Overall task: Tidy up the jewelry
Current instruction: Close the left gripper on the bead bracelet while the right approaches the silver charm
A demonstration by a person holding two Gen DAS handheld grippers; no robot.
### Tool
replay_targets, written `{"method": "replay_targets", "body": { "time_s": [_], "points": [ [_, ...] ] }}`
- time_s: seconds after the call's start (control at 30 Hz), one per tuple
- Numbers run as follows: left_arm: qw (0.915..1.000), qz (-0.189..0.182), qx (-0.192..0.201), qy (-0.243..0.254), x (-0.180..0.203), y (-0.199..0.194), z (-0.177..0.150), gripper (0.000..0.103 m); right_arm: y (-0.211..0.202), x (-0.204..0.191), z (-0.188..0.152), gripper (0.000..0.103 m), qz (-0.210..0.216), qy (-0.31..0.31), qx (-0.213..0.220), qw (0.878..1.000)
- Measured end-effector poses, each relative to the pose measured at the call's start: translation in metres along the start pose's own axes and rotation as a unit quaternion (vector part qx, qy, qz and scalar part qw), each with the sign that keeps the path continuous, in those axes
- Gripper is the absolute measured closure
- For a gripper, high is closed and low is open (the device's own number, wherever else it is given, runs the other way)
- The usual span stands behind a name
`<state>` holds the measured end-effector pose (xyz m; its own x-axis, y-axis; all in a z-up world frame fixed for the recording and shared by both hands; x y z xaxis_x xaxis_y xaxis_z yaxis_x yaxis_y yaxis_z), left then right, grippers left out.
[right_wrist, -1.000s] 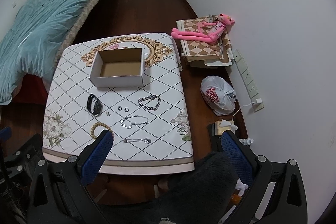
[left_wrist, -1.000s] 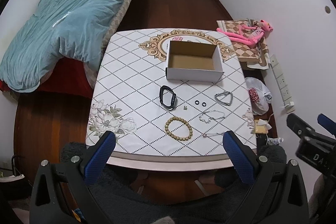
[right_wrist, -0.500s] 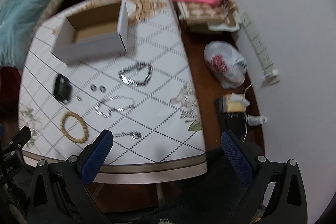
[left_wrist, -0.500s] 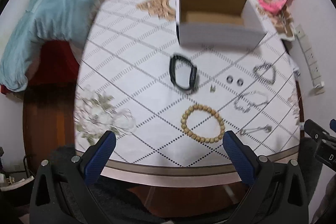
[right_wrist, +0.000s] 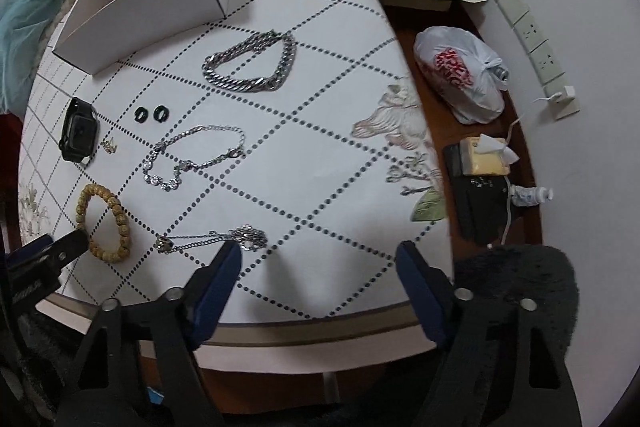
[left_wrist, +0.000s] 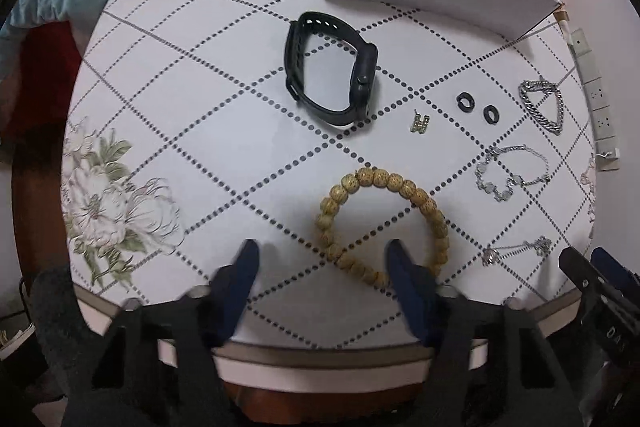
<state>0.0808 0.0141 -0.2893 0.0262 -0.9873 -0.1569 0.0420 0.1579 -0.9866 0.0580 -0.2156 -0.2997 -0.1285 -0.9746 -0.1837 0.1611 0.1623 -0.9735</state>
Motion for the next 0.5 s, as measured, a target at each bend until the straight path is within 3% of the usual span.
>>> {"method": "replay_targets", "body": {
  "time_s": [0.03, 0.1, 0.23, 0.27, 0.37, 0.47, 0.5],
  "points": [
    [1.0, -0.002, -0.002, 0.001, 0.0, 0.003, 0.0, 0.064, 0.001, -0.002, 0.0, 0.029, 0.003, -0.003, 0.002, 1.0],
    [0.9999, 0.001, 0.007, 0.008, 0.002, 0.004, -0.001, 0.07, 0.003, -0.008, -0.001, 0.034, 0.009, -0.013, 0.008, 1.0],
    [0.9996, 0.002, 0.021, 0.018, 0.004, 0.002, -0.004, 0.094, 0.01, -0.02, -0.003, 0.041, 0.018, -0.031, 0.007, 0.999],
    [0.9995, 0.002, 0.024, 0.019, 0.004, 0.002, -0.006, 0.096, 0.012, -0.023, -0.004, 0.044, 0.016, -0.035, 0.004, 0.999],
    [0.9993, 0.001, 0.032, 0.019, 0.0, -0.002, -0.009, 0.096, 0.019, -0.03, -0.007, 0.066, 0.007, -0.047, 0.001, 0.999],
    [0.9991, -0.006, 0.04, 0.014, -0.004, -0.012, -0.016, 0.096, 0.018, -0.036, -0.01, 0.103, 0.004, -0.053, 0.008, 0.999],
    [0.999, -0.009, 0.043, 0.012, -0.006, -0.015, -0.018, 0.096, 0.017, -0.035, -0.01, 0.103, 0.009, -0.047, 0.009, 0.999]
  ]
}}
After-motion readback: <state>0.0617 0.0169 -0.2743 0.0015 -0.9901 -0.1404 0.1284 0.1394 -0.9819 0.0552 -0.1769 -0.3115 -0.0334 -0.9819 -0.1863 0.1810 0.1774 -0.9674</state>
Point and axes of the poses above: each gripper's, at about its wrist camera, not at the fingertips, and y roughly the way its jaws point, x to its right, z to its top, the point moved 5 cm from there along y, roughly the way its jaws point, and after that the axes turned 10 degrees about z, right-handed, at the moved point
